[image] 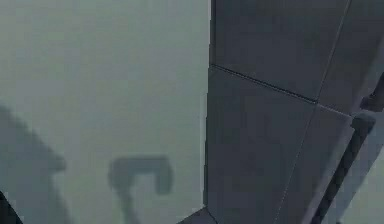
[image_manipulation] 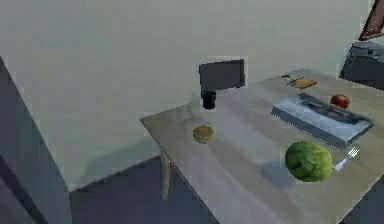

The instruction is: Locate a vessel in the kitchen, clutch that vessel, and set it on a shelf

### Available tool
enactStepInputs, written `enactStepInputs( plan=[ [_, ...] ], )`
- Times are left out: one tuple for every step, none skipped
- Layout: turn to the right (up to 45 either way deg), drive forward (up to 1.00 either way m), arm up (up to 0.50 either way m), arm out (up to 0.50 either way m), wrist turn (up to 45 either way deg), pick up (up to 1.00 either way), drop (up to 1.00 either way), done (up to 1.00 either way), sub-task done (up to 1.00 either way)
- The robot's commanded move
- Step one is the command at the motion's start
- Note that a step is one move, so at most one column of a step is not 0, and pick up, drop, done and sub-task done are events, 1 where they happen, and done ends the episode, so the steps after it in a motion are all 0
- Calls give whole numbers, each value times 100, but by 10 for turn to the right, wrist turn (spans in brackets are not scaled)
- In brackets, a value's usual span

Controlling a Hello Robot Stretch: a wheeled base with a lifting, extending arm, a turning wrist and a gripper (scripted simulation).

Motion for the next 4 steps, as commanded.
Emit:
enactStepInputs(
  plan=[
    [450, 0, 0, 0, 0, 0, 0, 0, 0],
    [210, 0, 0, 0, 0, 0, 0, 0, 0],
    [0, 50, 0, 0, 0, 0, 0, 0, 0],
    [-360, 0, 0, 0, 0, 0, 0, 0, 0]
  ],
)
